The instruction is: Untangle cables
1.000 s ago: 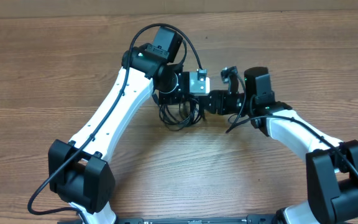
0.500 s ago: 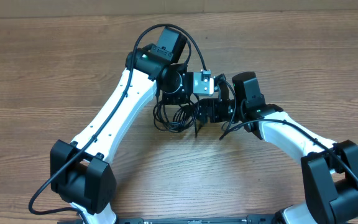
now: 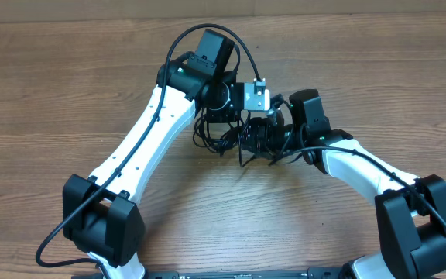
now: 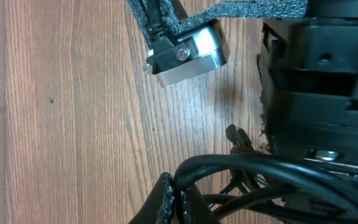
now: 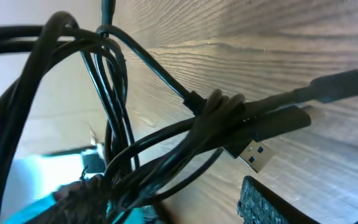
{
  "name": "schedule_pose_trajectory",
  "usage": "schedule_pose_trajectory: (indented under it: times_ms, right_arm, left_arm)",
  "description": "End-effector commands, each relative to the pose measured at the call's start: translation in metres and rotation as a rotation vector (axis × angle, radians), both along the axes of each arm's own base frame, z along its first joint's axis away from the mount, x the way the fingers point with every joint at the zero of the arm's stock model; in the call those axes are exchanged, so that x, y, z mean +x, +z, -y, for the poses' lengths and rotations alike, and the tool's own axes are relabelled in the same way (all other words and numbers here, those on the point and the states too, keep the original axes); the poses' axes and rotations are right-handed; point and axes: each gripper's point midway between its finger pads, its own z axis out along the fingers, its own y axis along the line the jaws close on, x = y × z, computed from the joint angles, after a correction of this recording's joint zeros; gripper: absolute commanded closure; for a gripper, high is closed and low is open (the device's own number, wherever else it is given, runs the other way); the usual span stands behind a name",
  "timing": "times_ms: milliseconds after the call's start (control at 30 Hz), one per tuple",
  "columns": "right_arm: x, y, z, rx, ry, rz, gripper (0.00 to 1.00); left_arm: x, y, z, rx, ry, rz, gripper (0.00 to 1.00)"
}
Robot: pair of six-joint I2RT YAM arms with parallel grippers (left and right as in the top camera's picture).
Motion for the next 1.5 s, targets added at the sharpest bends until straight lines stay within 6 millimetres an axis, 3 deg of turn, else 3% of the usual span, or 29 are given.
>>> schedule_pose_trajectory:
  times_ms: [0,133,200,233,300,633,733,800,900,1000,1067,1267,1467]
  right_arm:
    - [-0.003,0.012,-0.005,0.049,-0.050,-0.109,0.35]
    - [-0.003,0.012,-0.006,0.062,-0.091,-0.191,0.43]
    - [-0.002,0.011,-0.005,0.062,-0.110,-0.213,0.62]
    - [-0.001,0.011,-0.005,0.058,-0.117,-0.213,0.76]
    - [0.002,0.008,-0.003,0.043,-0.137,-0.205,0.90]
    - [0.019,-0.006,0.011,-0.048,-0.252,-0.170,0.96]
    - [0.024,-0.011,0.015,-0.074,-0.286,-0.157,0.74]
    - [0.025,-0.011,0.016,-0.078,-0.292,-0.154,0.65]
    - [0.025,-0.012,0.015,-0.086,-0.294,-0.150,0.56]
    - [0.024,-0.015,0.012,-0.107,-0.302,-0.139,0.54]
    - [0.021,-0.016,0.007,-0.111,-0.301,-0.150,0.57]
    - [0.017,-0.016,0.002,-0.111,-0.287,-0.151,0.95]
    - [0.026,-0.016,0.014,-0.115,-0.324,-0.147,0.96]
  left_arm:
    - [-0.001,0.004,0.007,-0.014,-0.022,0.010,0.96]
    - [0.001,0.005,0.008,-0.022,-0.014,0.015,0.96]
    - [0.002,0.006,0.009,-0.030,-0.007,0.017,0.96]
    - [0.002,0.007,0.011,-0.035,-0.011,0.016,0.96]
    - [0.001,0.007,0.013,-0.038,-0.012,0.014,0.96]
    - [-0.009,0.009,0.023,-0.095,-0.014,-0.042,0.96]
    - [-0.016,0.012,0.029,-0.132,-0.040,-0.072,0.96]
    - [-0.022,0.014,0.033,-0.162,-0.060,-0.100,0.96]
    - [-0.028,0.016,0.037,-0.190,-0.078,-0.123,0.96]
    - [-0.032,0.019,0.042,-0.224,-0.089,-0.148,0.96]
    - [-0.033,0.019,0.042,-0.226,-0.091,-0.150,0.96]
    - [-0.027,0.012,0.032,-0.164,-0.053,-0.131,0.96]
    - [-0.030,0.008,0.020,-0.151,0.001,-0.190,0.96]
